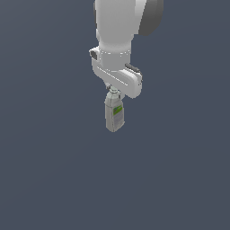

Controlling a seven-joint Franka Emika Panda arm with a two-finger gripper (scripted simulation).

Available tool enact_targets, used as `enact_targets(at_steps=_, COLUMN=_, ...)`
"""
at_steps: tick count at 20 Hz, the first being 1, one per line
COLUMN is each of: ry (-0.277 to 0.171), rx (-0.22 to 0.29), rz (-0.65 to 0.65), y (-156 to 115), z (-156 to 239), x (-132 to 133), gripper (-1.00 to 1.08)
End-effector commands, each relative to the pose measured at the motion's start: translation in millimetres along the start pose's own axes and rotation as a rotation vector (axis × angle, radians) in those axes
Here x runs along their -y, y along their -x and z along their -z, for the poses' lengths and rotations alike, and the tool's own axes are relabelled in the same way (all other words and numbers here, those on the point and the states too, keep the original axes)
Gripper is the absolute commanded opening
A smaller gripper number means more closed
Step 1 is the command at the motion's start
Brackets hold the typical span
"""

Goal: Pick up the object and move it to a goal position.

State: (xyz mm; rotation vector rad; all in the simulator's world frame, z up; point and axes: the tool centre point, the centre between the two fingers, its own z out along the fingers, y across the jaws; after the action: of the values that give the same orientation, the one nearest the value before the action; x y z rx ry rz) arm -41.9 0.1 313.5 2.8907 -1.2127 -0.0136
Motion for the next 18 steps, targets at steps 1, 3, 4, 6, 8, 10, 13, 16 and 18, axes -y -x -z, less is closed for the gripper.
enact_targets(at_steps=1, ry=-0.008, rx=-0.009, rz=0.0, y=18.0, z=28.1, x=14.5, gripper=-1.0)
enact_targets(at_steps=3, ry=-0.008, rx=-0.008, rz=0.0, y=32.5, z=45.2, x=25.4, gripper=-1.0)
enact_targets(at_steps=4, ry=-0.008, rx=-0.008, rz=0.0, y=39.6, z=53.5, x=30.7, gripper=-1.0)
enact_targets(at_steps=6, ry=-0.008, rx=-0.008, rz=0.0, y=51.9, z=68.2, x=40.2, gripper=-1.0)
enact_targets(at_steps=8, ry=-0.009, rx=-0.007, rz=0.0, y=62.1, z=80.6, x=48.5, gripper=-1.0)
enact_targets(at_steps=10, ry=-0.009, rx=-0.006, rz=0.0, y=70.3, z=90.8, x=55.5, gripper=-1.0)
enact_targets(at_steps=13, ry=-0.009, rx=-0.006, rz=0.0, y=79.3, z=102.0, x=63.3, gripper=-1.0)
enact_targets(at_steps=16, ry=-0.009, rx=-0.006, rz=0.0, y=84.4, z=108.4, x=68.3, gripper=-1.0)
enact_targets(at_steps=18, ry=-0.009, rx=-0.006, rz=0.0, y=85.4, z=110.1, x=69.9, gripper=-1.0)
